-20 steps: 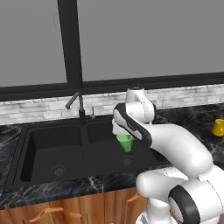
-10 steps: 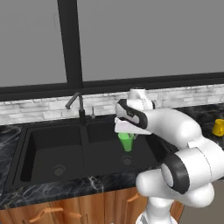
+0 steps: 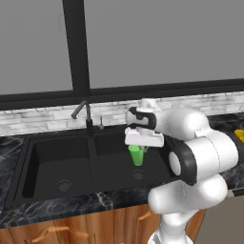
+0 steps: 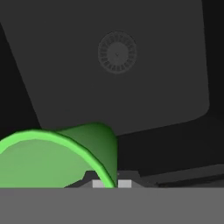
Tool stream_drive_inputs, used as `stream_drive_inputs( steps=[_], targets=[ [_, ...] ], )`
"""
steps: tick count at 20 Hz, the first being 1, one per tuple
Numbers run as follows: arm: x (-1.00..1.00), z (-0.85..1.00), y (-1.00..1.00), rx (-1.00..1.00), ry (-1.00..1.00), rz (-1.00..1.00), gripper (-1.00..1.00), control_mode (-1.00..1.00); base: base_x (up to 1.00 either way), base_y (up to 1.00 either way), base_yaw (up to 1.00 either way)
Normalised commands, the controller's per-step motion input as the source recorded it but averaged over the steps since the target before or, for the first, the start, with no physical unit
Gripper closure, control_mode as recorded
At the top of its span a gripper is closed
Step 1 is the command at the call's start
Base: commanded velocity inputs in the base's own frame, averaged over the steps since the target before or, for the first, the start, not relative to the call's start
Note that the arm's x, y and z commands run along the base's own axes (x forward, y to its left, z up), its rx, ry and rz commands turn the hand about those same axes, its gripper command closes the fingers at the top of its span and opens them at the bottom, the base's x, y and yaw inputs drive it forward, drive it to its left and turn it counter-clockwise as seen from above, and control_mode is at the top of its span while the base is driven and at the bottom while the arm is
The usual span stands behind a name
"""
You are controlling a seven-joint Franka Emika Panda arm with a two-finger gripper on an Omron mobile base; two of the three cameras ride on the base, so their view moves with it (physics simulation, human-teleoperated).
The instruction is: Move any existing items from the left basin to the right basin for drying. Then move the mug from the counter to the left basin of the sink for washing.
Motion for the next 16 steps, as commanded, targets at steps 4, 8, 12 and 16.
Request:
stream_drive_inputs(
  steps=[4, 8, 12, 16],
  targets=[
    [0.18, -0.34, 0.0, 0.0, 0.03, 0.0, 1.0, -1.0, 0.0, 0.0, 0.0],
    [0.14, -0.3, 0.0, 0.04, 0.02, 0.0, 1.0, -1.0, 0.0, 0.0, 0.0],
    [0.03, -0.27, 0.0, 0.03, 0.0, 0.0, 1.0, -1.0, 0.0, 0.0, 0.0],
    [0.01, -0.21, 0.0, 0.0, 0.0, 0.0, 1.0, -1.0, 0.0, 0.0, 0.0]
  ],
)
